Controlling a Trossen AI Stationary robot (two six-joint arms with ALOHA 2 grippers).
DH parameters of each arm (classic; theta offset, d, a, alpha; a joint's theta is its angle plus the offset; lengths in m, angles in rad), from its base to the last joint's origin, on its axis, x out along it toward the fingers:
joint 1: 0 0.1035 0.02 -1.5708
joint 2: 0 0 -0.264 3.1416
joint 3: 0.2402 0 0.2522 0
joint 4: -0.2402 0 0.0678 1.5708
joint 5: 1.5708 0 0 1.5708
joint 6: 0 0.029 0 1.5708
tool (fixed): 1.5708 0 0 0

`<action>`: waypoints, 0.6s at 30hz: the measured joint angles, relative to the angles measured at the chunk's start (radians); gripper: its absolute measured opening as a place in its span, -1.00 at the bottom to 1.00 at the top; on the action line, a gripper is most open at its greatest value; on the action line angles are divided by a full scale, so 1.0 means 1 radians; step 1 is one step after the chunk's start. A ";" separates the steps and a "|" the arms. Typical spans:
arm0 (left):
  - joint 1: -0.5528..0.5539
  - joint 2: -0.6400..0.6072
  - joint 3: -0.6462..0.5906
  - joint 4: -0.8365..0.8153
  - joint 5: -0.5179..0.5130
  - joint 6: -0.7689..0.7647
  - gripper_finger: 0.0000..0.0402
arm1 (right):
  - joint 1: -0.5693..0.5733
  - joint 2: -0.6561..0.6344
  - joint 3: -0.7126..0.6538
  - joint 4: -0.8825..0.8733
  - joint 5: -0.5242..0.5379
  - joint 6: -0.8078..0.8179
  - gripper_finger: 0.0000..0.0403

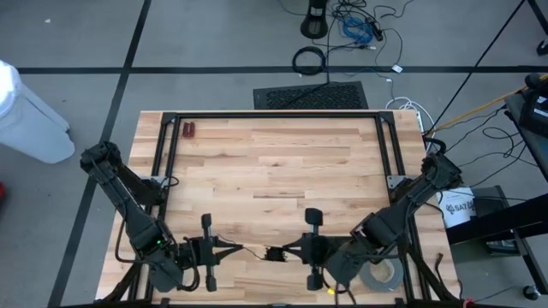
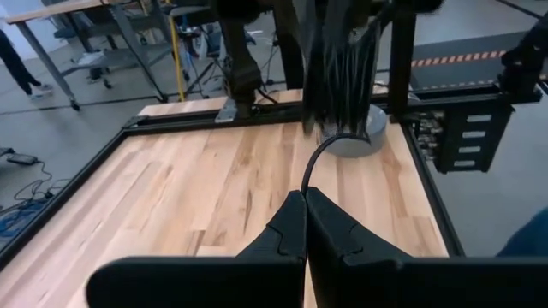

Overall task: Coil cords
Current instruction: Coil the black wire on the spool

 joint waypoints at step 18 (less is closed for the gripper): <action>0.001 0.000 0.000 -0.101 0.161 -0.073 -1.00 | -0.031 0.027 0.000 0.067 -0.025 -0.022 -1.00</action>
